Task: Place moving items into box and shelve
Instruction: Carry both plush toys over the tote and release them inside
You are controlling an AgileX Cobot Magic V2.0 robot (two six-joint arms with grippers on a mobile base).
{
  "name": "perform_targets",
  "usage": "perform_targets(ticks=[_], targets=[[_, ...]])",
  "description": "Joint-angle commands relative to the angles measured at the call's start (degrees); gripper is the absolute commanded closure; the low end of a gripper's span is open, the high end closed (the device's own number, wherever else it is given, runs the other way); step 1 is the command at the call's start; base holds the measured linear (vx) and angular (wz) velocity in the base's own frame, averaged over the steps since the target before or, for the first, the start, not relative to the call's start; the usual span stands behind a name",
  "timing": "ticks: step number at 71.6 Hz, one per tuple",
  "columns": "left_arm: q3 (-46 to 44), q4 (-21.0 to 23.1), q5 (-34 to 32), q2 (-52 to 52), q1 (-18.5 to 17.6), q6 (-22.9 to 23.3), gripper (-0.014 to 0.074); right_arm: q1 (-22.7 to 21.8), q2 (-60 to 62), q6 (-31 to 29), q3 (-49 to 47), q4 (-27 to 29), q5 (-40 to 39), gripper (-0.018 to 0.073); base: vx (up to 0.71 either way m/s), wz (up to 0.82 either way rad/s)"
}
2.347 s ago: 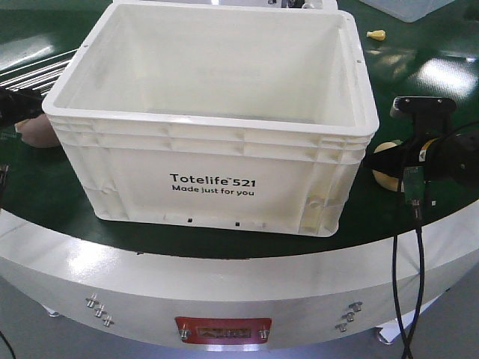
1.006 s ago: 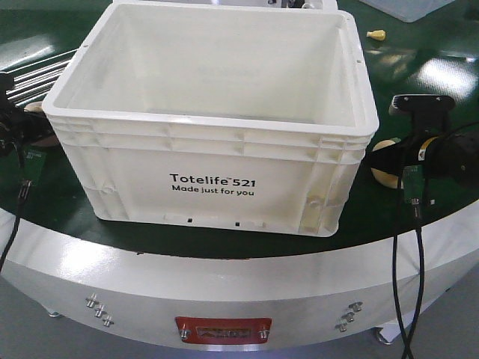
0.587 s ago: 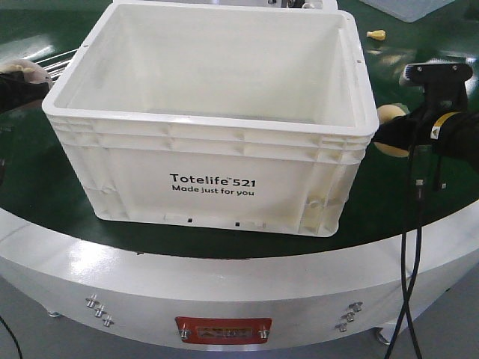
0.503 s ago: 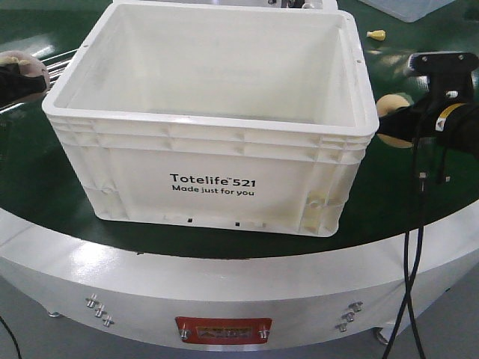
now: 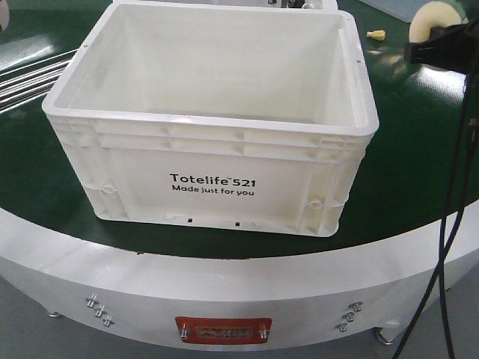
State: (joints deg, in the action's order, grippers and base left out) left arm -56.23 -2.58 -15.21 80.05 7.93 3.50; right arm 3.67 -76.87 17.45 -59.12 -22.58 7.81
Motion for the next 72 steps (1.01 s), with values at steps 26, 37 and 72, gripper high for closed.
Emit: perform_targets(ticks=[26,37,72], targets=[[-1.5,-0.5,-4.0,-10.1,-6.3,0.3,0.0624,0.1,9.6,0.4,-2.4,-0.5,-5.7,0.0571,0.0,0.0],[-1.5,-3.1,-3.8,-10.4,-12.2,0.3,0.0624,3.9,10.5,0.4,-2.4,-0.6,-5.7,0.0571,0.0,0.0],[-1.5,-3.1,-4.6,-8.3,-31.0,0.3,0.0624,23.5,5.8,0.4,-2.4,-0.7,-11.1,0.0571,0.0,0.0]])
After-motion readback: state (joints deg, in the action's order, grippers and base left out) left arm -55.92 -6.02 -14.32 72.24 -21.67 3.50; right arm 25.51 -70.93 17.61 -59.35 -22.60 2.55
